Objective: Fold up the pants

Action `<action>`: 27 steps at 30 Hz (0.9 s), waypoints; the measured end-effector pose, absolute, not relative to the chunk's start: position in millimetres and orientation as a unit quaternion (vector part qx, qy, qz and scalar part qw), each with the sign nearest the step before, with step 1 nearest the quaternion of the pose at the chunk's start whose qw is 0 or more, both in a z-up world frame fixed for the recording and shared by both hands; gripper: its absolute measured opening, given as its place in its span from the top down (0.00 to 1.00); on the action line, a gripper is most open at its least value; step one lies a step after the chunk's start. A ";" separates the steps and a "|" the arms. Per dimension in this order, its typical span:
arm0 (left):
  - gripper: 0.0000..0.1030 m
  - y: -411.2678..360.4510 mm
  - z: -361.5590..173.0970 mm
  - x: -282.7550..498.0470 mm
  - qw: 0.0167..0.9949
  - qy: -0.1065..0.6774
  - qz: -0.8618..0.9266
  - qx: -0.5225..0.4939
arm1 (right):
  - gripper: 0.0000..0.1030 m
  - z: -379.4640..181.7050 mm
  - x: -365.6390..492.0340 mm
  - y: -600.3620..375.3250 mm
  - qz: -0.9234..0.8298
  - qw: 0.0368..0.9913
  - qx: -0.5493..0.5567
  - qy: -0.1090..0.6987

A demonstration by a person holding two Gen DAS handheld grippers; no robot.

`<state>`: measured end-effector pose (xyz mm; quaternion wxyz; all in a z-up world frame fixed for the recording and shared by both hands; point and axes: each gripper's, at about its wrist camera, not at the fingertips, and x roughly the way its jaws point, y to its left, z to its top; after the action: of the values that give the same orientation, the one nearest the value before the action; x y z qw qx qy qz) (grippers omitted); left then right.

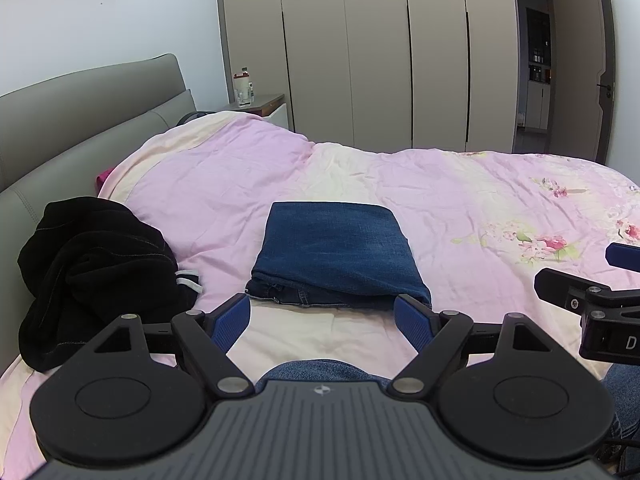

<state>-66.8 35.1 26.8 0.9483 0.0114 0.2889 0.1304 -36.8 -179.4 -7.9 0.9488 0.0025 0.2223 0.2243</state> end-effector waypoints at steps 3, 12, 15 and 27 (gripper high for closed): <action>0.07 35.6 26.8 -66.7 0.948 0.289 0.130 0.012 | 0.05 -8.4 -36.3 -179.4 0.224 0.948 0.004 0.225; 0.07 33.7 27.9 -68.3 0.949 0.288 0.130 0.010 | 0.05 -8.6 -35.4 -180.1 0.221 0.947 0.009 0.232; 0.07 33.8 27.8 -68.4 0.948 0.289 0.131 0.009 | 0.05 -8.6 -35.5 -180.3 0.221 0.947 0.010 0.231; 0.07 29.0 29.2 -71.5 0.948 0.289 0.135 0.017 | 0.05 -10.3 -37.4 -180.3 0.218 0.947 0.012 0.233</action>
<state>-71.5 29.0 29.2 0.9475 0.0167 0.2892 0.1353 -37.4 -180.3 -10.3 0.9475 0.0118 0.2334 0.2183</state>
